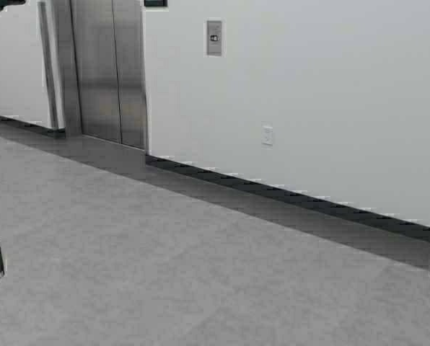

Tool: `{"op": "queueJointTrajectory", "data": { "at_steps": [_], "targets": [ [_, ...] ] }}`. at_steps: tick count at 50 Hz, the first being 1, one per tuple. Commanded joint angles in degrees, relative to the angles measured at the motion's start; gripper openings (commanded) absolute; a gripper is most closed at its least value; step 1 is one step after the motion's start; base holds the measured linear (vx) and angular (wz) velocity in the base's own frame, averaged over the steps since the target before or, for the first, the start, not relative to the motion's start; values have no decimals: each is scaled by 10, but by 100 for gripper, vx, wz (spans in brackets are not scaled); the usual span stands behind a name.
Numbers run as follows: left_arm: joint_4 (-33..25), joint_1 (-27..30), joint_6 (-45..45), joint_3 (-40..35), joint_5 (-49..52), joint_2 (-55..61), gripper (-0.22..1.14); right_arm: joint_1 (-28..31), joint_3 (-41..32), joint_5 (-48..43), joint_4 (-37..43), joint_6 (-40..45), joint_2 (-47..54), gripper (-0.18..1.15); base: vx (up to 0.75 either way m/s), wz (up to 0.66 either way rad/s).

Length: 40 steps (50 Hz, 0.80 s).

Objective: Navigate to elevator, push the call button, then enter the elevator

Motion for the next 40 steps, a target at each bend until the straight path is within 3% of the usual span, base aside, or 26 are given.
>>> {"op": "queueJointTrajectory", "data": {
  "at_steps": [1, 40],
  "targets": [
    [1, 1, -1, -13, -4, 2, 2, 0, -4, -4, -1, -1, 1, 5, 74, 0],
    [1, 1, 1, -11, -4, 2, 2, -1, -5, -4, 0, 1, -28, 5, 72, 9]
  ]
}}
